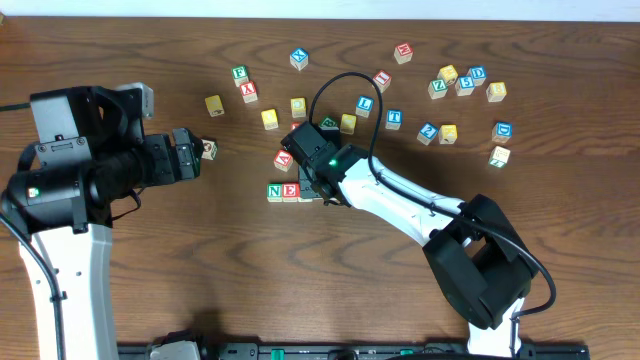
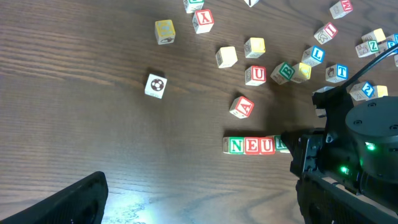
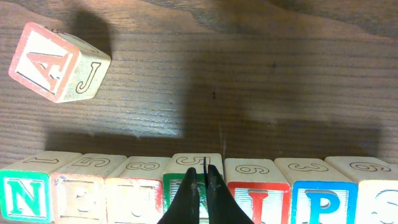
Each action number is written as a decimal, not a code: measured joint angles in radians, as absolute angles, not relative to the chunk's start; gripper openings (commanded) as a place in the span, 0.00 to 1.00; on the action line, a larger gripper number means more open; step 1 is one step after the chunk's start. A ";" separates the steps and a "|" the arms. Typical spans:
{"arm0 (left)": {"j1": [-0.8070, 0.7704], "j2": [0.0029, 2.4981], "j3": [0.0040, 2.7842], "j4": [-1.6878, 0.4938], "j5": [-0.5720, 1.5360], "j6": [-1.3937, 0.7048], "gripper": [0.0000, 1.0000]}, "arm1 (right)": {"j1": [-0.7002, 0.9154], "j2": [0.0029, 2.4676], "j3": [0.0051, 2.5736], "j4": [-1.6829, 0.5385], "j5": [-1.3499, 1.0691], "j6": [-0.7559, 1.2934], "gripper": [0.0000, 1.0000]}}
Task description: Spell out NEURIPS
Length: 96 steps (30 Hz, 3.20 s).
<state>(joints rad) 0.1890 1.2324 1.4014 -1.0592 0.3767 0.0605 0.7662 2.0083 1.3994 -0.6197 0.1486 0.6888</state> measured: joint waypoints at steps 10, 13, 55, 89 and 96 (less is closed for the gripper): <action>0.189 1.232 1.401 -1.059 0.377 0.060 0.95 | 0.766 2.008 1.399 -0.620 0.147 0.689 0.01; 0.189 1.232 1.401 -1.059 0.377 0.060 0.95 | 0.766 2.008 1.399 -0.625 0.146 0.689 0.01; 0.189 1.232 1.401 -1.059 0.377 0.060 0.95 | 0.766 1.961 1.399 -0.609 0.155 0.680 0.01; 0.189 1.232 1.401 -1.059 0.377 0.060 0.95 | 0.797 1.972 1.399 -0.608 0.174 0.676 0.01; 0.189 1.232 1.401 -1.059 0.377 0.060 0.95 | 0.796 1.946 1.399 -0.656 0.184 0.669 0.01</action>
<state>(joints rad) 0.1890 1.2324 1.4014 -1.0592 0.3767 0.0605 0.7959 1.9465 1.3987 -0.6556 0.1837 0.6689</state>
